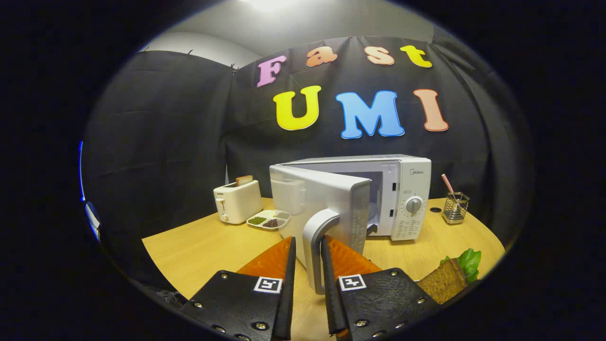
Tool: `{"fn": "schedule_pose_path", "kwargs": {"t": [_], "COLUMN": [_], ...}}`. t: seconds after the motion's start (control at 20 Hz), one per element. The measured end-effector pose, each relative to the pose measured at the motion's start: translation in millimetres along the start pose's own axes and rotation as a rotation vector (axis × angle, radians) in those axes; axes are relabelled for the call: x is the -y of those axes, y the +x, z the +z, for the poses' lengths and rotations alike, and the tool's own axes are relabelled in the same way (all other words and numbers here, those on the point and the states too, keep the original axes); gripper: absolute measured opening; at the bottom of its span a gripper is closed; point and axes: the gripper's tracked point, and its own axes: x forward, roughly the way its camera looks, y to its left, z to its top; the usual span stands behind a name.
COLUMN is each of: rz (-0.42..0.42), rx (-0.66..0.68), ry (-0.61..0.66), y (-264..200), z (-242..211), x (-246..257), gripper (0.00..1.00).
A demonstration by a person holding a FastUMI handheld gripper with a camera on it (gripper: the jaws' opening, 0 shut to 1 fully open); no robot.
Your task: Open the microwave, put the food inside, and close the microwave door.
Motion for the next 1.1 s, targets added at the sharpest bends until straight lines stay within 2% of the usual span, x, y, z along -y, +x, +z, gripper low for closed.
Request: {"fn": "schedule_pose_path", "kwargs": {"t": [0.45,0.85,1.1], "rz": [0.162,0.197,0.205], "rx": [-0.054,-0.053,-0.063], "ry": [0.011,-0.080,-0.083], "y": [-10,-9,-4], "z": [-15,-20,-22], "x": [-77,-129,-163], "gripper": [0.29,0.29,0.27]}}
